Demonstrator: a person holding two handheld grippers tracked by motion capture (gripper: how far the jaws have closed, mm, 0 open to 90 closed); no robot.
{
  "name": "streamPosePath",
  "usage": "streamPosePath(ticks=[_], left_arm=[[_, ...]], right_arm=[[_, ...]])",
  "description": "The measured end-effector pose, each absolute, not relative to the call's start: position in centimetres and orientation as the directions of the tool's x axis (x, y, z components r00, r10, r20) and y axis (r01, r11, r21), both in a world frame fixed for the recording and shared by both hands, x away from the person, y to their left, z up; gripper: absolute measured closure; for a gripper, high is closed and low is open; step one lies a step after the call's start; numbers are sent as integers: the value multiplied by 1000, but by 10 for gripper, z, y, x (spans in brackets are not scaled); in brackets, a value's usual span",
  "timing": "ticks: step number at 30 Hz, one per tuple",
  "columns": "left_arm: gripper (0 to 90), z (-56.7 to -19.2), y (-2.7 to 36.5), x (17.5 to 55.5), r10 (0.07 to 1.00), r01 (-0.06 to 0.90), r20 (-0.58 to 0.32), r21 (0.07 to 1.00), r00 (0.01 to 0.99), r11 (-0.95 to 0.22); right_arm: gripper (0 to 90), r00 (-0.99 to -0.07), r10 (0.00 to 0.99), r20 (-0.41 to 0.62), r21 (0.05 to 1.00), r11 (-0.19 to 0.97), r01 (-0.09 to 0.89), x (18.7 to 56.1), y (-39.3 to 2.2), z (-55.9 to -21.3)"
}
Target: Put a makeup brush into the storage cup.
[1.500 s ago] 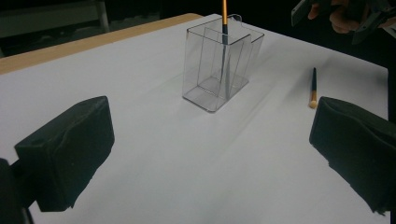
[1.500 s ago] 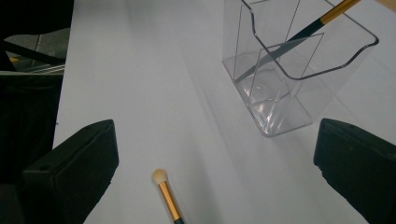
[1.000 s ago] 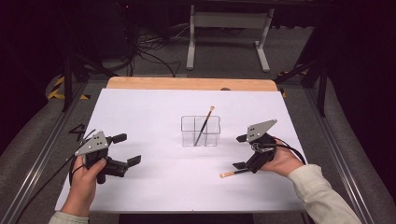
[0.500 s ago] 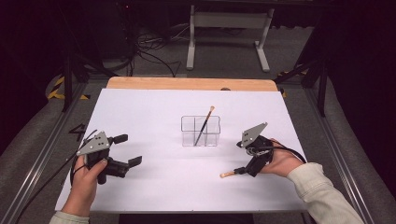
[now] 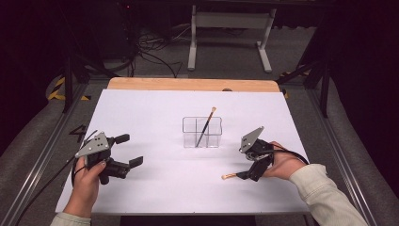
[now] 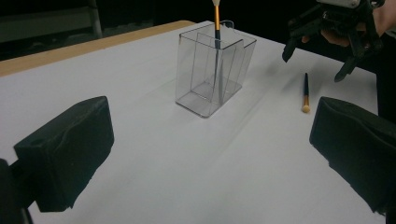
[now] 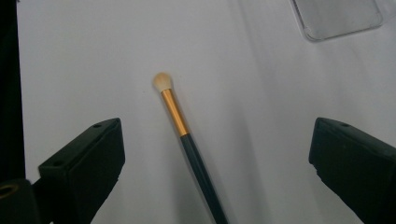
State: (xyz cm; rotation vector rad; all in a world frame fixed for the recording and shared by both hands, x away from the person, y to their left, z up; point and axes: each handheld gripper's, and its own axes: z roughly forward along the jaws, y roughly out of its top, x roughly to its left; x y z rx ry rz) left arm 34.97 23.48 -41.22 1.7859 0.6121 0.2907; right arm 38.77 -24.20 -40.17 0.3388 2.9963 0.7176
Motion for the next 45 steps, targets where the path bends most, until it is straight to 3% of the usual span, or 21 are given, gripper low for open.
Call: streamPosePath(ticks=[31,45], left_arm=[[7,-412,234,351,538,256,-112,945,836,-202],[8,-411,234,350,540,260,-118,946,833,-194]], right_arm=[[100,-990,143,-2,257,957,138,380,-226,-412],[361,-997,75,-16,195,978,71,377,-221,-413]])
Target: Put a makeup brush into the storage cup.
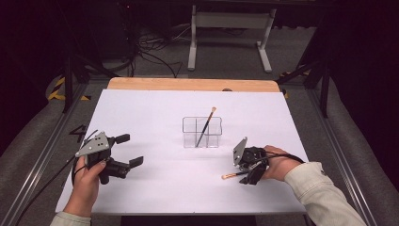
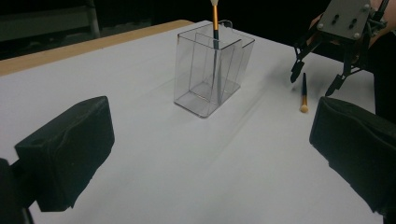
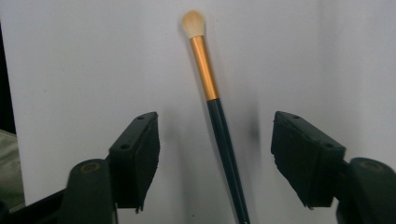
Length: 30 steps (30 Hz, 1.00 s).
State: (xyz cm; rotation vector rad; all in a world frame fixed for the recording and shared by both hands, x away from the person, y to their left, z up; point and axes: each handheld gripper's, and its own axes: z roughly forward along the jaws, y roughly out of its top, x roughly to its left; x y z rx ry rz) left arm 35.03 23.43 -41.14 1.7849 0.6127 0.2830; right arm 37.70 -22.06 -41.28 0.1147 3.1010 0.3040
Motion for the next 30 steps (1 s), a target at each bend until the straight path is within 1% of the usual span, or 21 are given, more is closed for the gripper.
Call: streamPosePath(ticks=[7,10,11,15,23,28,30], left_arm=[[8,-412,234,350,540,259,-116,946,833,-197],[8,-411,234,350,540,260,-116,945,834,-198],[8,-411,234,350,540,260,-117,945,834,-197],[8,-411,234,350,540,261,-118,945,834,-197],[8,-411,234,350,540,258,-115,946,834,-197],[8,-411,234,350,538,257,-113,945,835,-200],[8,-411,234,350,538,259,-118,946,835,-195]], right_arm=[[491,-999,50,-17,179,983,46,376,-218,-415],[510,-999,44,-20,168,985,40,375,-217,-417],[546,-999,35,-16,150,988,33,376,-216,-417],[572,-1000,27,-16,154,988,24,375,-216,-419],[620,-1000,11,-14,130,991,9,375,-213,-419],[670,-1000,12,-11,119,993,10,375,-212,-419],[706,-1000,10,-9,111,994,9,375,-212,-418]])
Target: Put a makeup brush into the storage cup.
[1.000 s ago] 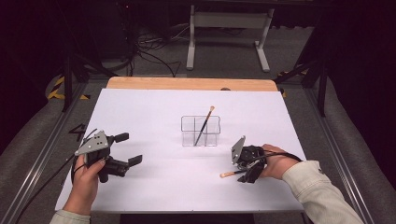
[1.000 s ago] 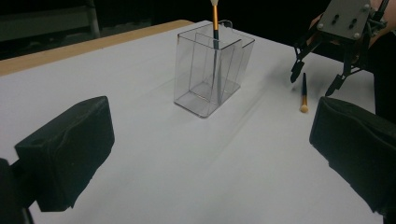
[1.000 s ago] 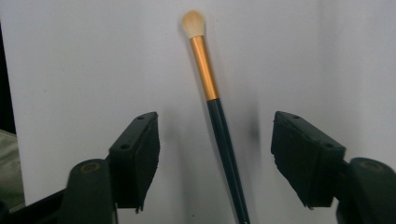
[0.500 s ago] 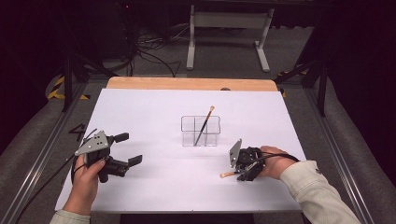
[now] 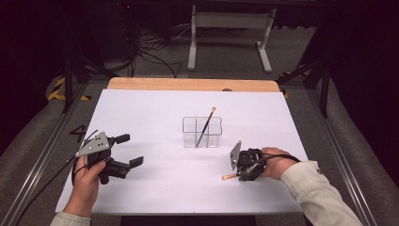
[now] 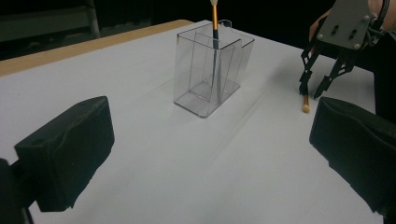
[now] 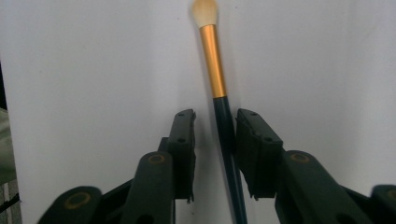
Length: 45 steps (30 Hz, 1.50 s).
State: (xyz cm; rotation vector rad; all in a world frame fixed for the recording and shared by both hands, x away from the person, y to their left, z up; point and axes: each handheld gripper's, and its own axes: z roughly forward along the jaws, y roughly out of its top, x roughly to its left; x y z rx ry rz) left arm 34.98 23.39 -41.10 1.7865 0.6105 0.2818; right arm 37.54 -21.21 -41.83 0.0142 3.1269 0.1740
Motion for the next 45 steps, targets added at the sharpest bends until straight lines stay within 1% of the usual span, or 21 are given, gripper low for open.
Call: streamPosePath(ticks=[3,17,33,37,41,43,44,45], left_arm=[[8,-411,234,350,539,259,-117,946,834,-196],[8,-411,234,350,537,260,-118,945,835,-196],[8,-412,234,350,539,259,-115,945,835,-199],[8,-412,234,351,539,258,-115,946,835,-198],[8,-412,235,350,541,261,-120,946,832,-191],[8,-412,234,350,541,262,-121,946,832,-191],[8,-412,234,350,541,261,-120,946,833,-191],[8,-412,234,351,541,257,-114,946,833,-196]], right_arm=[[741,-1000,8,-9,102,995,7,375,-212,-418],[827,-1000,-9,-4,81,997,-9,375,-210,-418],[834,-1000,1,-1,93,996,1,374,-210,-413],[834,-1000,11,-16,129,992,9,374,-211,-407],[835,-999,26,-25,200,980,20,373,-214,-401],[835,-999,33,-29,208,978,26,372,-215,-400],[835,-999,38,-32,247,969,28,371,-216,-398],[835,-999,38,-34,252,967,29,371,-216,-397]])
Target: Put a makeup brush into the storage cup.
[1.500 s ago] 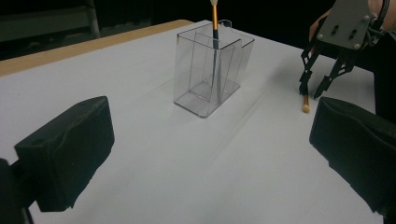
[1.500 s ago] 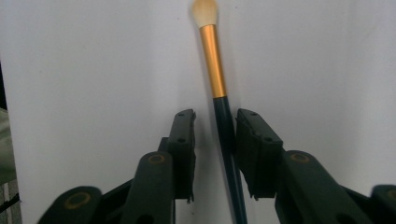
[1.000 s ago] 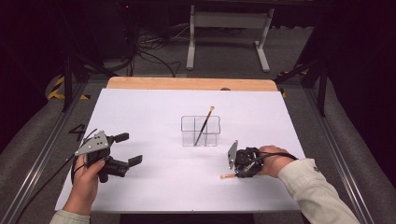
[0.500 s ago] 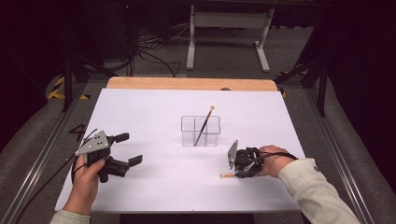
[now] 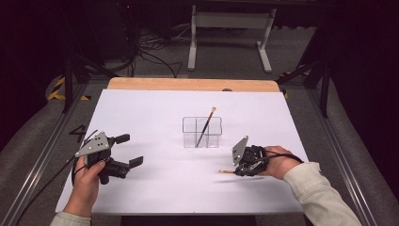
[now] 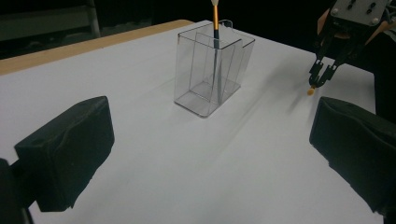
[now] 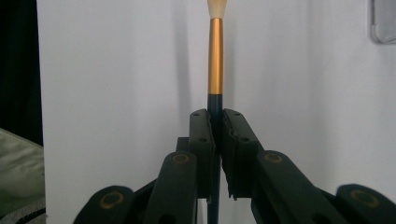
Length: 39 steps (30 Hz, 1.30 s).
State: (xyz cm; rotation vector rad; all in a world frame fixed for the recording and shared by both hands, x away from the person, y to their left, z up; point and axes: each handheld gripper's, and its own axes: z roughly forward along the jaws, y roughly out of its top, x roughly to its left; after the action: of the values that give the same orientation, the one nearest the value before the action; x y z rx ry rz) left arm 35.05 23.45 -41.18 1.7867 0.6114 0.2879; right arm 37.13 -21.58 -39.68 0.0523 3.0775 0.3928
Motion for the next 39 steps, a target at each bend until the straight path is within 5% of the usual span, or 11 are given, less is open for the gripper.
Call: streamPosePath(ticks=[19,39], left_arm=[[8,-411,235,350,540,260,-118,946,833,-194],[8,-411,235,350,543,259,-117,947,832,-192]], right_arm=[[836,-993,83,-87,456,889,34,369,-224,-377],[837,-970,234,-74,755,648,99,368,-243,-358]])
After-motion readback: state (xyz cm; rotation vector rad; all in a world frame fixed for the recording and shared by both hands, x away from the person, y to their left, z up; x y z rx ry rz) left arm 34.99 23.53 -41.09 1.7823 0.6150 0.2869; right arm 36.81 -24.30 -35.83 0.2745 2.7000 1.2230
